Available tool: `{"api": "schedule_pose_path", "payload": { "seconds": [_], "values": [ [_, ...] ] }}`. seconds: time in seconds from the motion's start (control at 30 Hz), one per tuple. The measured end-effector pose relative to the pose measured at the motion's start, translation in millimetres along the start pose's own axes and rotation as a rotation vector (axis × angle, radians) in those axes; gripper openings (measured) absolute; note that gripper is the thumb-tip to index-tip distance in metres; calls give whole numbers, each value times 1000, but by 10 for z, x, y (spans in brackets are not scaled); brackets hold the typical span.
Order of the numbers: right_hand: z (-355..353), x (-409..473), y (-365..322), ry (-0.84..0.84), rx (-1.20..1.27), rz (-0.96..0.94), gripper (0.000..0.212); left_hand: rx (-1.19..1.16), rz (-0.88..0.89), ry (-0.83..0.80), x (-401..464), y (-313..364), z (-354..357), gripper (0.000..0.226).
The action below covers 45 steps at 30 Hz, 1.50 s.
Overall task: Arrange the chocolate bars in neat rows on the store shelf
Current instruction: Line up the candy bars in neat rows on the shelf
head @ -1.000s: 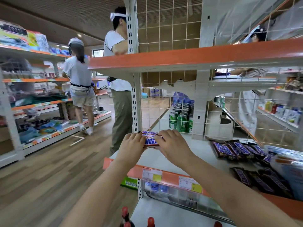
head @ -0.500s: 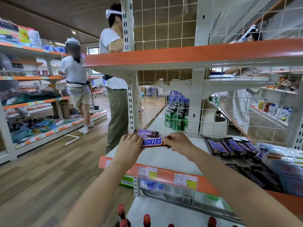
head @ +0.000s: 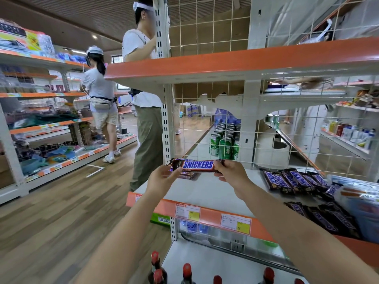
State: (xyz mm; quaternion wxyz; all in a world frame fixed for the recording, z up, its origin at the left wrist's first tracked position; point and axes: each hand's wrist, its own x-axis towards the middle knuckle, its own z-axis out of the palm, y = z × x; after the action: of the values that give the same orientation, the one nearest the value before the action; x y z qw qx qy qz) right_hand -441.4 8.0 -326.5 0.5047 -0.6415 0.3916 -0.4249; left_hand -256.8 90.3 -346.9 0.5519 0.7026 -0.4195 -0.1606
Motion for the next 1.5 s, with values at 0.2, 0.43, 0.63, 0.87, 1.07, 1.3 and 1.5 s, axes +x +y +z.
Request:
{"api": "schedule_pose_path", "payload": {
  "seconds": [0.2,0.43,0.63,0.87,1.07,1.3,1.5],
  "values": [
    [55,-11,21,-56,38,48,15,-232,-148,-111,0,-17,-7,19],
    [117,-3,73,-85,-49,84,17,-214,-212,-98,31,-71,-59,18],
    [321,102,161,-83,-223,134,22,-31,-220,-68,179,-211,-87,28],
    [544,308,244,-134,-424,174,15,322,-163,-18,453,-399,-114,37],
    [727,494,364,-246,-496,169,24,481,-166,-18,721,-532,-168,37],
    [832,701,520,-260,-717,56,28,848,-157,-46,901,-682,-78,32],
    [849,857,604,-192,-747,0,32,979,-54,-30,1025,-692,-58,34]
  ]
}}
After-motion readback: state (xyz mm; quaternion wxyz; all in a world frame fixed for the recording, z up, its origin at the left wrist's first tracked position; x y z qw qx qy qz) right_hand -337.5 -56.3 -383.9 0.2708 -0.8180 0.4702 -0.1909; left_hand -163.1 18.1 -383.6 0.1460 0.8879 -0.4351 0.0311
